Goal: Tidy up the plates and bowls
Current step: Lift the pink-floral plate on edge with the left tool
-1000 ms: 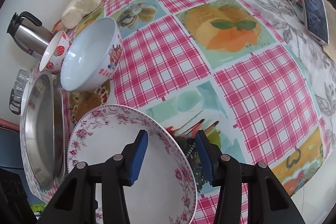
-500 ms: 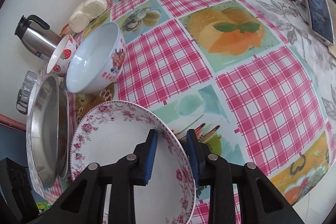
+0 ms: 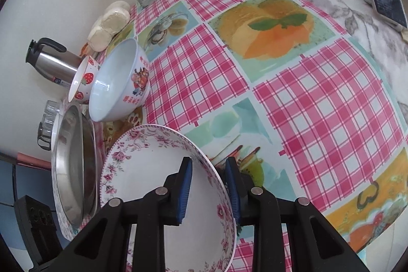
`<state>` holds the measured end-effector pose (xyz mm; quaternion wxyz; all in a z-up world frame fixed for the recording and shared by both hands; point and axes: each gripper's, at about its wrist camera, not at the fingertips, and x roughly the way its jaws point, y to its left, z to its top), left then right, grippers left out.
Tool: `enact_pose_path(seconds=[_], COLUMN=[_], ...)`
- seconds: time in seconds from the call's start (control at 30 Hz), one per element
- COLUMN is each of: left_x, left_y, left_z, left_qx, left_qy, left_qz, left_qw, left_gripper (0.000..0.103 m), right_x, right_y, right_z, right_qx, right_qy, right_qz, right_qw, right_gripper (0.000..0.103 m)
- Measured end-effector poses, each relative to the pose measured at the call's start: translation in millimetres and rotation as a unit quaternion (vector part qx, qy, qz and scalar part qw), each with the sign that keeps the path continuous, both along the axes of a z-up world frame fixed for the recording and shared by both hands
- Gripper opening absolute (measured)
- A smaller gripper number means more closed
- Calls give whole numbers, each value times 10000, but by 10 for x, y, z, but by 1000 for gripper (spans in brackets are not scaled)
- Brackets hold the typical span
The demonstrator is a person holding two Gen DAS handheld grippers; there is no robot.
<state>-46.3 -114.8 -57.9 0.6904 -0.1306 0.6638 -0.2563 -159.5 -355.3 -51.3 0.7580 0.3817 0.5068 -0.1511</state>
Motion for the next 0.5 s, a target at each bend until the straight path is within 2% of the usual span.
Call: enact_pose_path(seconds=[0.37, 0.5], left_x=[-38, -24], left_y=[-109, -108], left_z=[133, 173], left_qx=[-52, -77], left_qy=[-304, -402], left_qz=[-227, -240], left_qw=[9993, 9989], left_gripper=[24, 24], right_x=[-145, -164], right_y=[-90, -107], right_z=[177, 180], right_qx=[-37, -1], right_qy=[-348, -390], right_qz=[-76, -95], right_qw=[9994, 9992], right_gripper=[29, 26])
